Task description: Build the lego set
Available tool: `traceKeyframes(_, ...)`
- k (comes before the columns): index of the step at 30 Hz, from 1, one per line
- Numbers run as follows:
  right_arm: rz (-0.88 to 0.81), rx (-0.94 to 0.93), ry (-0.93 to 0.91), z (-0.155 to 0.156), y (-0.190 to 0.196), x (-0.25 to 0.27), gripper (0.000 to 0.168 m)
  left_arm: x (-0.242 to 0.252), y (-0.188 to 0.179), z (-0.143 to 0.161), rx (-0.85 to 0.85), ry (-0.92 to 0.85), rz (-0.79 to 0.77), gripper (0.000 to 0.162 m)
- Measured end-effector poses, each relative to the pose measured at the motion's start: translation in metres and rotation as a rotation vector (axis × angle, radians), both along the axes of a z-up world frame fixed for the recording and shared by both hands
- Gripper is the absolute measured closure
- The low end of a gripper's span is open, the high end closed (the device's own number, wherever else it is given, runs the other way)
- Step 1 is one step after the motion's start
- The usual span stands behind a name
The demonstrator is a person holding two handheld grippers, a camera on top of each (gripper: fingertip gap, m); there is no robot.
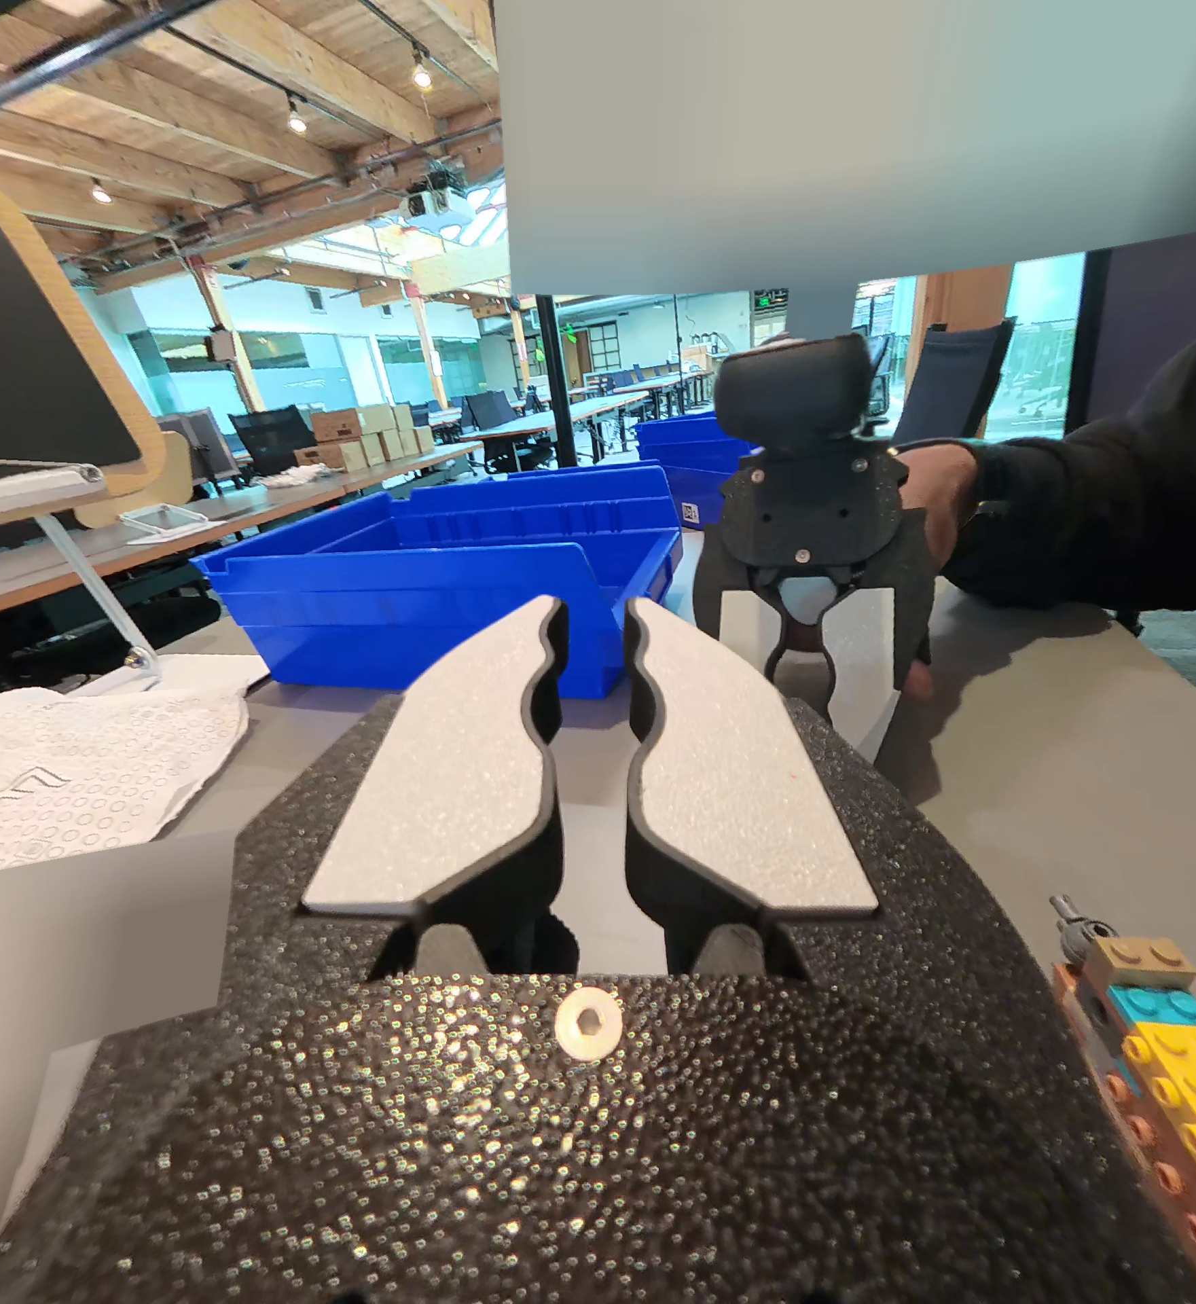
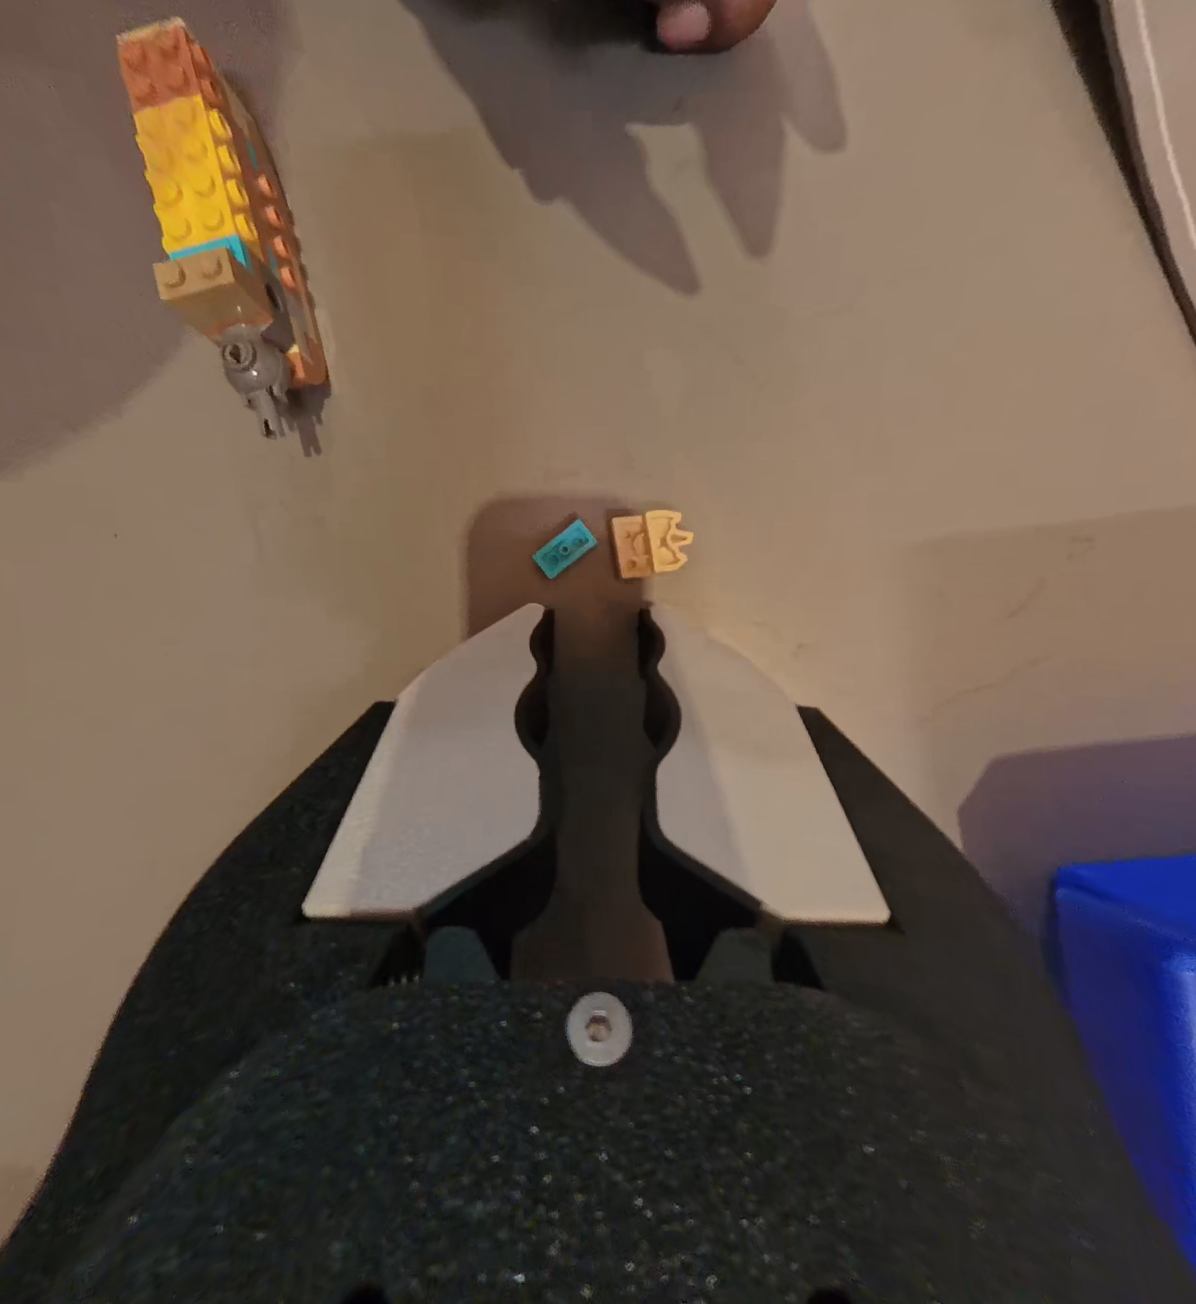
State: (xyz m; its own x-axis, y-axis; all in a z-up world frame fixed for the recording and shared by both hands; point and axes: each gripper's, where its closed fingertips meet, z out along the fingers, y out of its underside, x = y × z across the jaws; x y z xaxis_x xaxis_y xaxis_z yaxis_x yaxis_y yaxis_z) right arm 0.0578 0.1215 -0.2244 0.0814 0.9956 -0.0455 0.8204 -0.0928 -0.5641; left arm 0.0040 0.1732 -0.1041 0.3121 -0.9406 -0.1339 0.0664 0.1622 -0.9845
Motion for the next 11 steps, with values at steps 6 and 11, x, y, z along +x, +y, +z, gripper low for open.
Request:
traceKeyframes(6, -0.043, -0.043, 0.089, 0.0013, 0.004, -0.0012, 0.144, -0.0039, 0.0041, 0.0027, -0.031, -0.031, 0.004, 0.148)
traceKeyframes(11, -0.046, -0.06, 0.118, 0.0019, 0.0027, 0.0002, 0.142, -0.0088, 0.0071, 0.0062, -0.065, -0.073, -0.006, 0.148)
